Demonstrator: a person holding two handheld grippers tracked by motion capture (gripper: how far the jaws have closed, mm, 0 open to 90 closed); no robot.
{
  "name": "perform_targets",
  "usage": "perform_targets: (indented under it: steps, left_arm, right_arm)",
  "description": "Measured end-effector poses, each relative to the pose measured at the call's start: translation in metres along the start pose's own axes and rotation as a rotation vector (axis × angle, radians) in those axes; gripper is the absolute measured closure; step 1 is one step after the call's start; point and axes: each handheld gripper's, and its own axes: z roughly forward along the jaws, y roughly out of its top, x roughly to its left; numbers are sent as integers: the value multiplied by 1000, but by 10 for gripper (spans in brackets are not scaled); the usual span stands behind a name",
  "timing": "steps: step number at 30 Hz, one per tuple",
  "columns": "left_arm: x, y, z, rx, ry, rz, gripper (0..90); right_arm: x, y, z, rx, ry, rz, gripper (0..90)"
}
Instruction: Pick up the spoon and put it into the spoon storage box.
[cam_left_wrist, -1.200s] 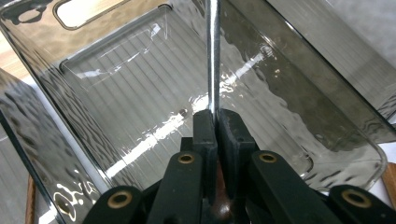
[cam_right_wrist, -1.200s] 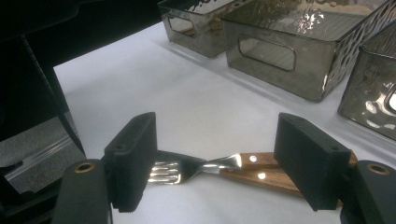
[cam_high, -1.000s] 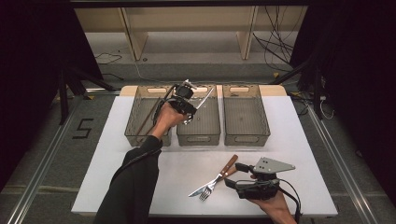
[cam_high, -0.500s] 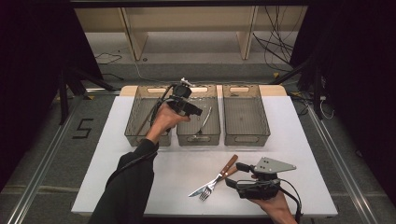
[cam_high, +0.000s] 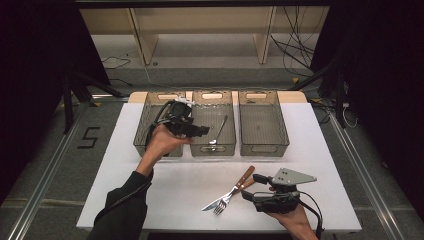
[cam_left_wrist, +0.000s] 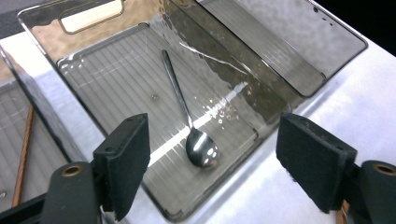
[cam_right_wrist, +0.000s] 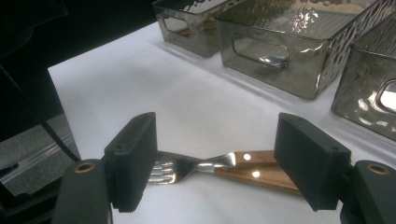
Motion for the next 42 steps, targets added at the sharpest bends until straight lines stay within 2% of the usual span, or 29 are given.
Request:
perform_targets:
  steps: [8,14,19,31,42]
  left_arm:
    - [-2,-27,-12,-30,3,18,236]
    - [-1,-51,-18,-49,8,10,227]
    - [-2,-67,-23,-85,9,-2,223]
    - [-9,-95,-30,-124,-11,2,214]
    - [-9,-118,-33,-145,-3,1,205]
  right_arm:
    - [-2,-1,1,2,-3,2,308]
    - [-6,-1,1,-1,-11,8,308]
    - [-9,-3,2,1,-18,13,308]
    - [-12,-3,3,1,-26,14,309]
    - [-14,-4,3,3,-31,18,309]
